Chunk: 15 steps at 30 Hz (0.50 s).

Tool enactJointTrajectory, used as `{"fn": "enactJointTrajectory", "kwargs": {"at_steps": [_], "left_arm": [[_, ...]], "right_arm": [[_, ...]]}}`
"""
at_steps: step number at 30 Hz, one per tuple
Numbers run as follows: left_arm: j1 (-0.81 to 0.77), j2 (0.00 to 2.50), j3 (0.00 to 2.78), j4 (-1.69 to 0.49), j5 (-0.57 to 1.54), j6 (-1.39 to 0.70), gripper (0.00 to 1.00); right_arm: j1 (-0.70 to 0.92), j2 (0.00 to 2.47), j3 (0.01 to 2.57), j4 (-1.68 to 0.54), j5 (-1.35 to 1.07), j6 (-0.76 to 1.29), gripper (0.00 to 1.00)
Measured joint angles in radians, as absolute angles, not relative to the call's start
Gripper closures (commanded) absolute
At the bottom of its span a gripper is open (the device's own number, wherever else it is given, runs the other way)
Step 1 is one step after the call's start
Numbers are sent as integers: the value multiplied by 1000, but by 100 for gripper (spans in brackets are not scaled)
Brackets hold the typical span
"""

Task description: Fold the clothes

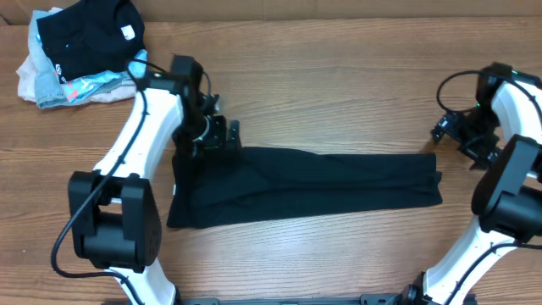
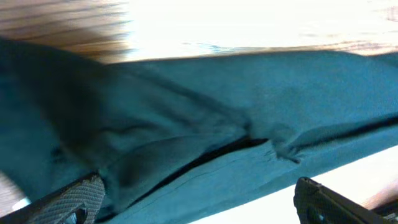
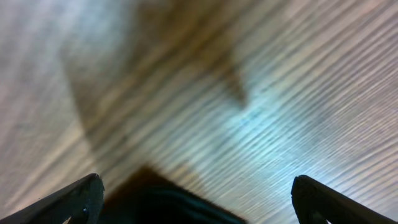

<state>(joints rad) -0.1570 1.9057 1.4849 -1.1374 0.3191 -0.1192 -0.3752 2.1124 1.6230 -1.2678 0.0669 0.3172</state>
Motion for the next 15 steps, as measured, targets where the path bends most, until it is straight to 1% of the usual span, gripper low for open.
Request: {"fn": "enactJointTrajectory", "kwargs": {"at_steps": [4,8,14,15], "left_arm": [[-195,1906,1413,-1055,331,-114,0],[-210,1906,1375,-1029,335,-108,0],[-210,1906,1367,-1000,338,-104,0],[-210,1906,1367,-994,338,-104,0]], "right_arm": [[-405,2112,1568,-1247,-110,158,0],[-406,2112,1497,-1240,-260,17,0],[-412,2071,1406,-1214,-346,-67,0],[-412,2067,1398,-1214,-355,-72,6]]}}
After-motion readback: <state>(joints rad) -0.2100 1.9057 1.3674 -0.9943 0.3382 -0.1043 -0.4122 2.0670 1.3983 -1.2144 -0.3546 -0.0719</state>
